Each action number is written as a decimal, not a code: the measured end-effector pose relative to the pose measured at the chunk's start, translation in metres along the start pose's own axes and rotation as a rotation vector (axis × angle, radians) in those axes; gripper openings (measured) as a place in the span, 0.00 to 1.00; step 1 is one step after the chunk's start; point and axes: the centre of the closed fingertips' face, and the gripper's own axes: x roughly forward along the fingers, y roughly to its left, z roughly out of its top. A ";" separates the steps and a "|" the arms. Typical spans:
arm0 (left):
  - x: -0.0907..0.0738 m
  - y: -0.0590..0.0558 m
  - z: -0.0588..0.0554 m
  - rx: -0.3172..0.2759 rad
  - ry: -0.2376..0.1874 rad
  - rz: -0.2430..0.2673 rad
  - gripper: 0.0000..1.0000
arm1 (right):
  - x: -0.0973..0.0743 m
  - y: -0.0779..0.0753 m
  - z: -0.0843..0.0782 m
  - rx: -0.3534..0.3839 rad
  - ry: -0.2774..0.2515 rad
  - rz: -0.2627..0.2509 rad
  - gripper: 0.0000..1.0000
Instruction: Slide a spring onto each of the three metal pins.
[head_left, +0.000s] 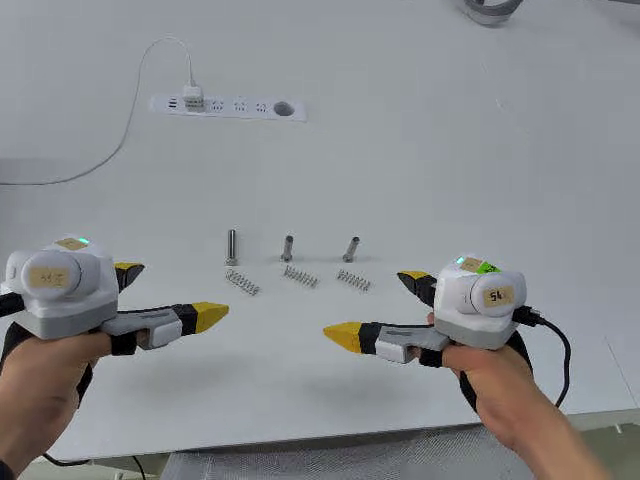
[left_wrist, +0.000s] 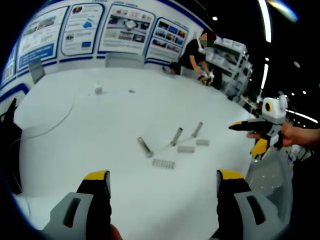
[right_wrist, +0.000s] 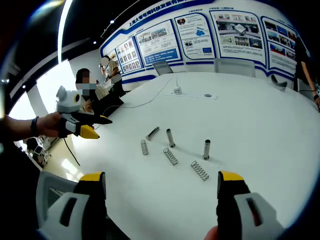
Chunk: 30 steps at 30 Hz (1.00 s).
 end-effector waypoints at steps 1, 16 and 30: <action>0.002 0.001 0.001 -0.001 0.000 -0.001 0.89 | -0.001 0.000 -0.001 0.001 0.000 0.000 0.94; 0.020 0.004 0.005 0.006 0.019 -0.005 0.88 | -0.009 -0.005 -0.009 0.011 0.015 -0.017 0.94; 0.038 0.007 0.018 0.026 0.035 -0.005 0.85 | -0.015 -0.012 -0.004 0.025 -0.006 -0.035 0.93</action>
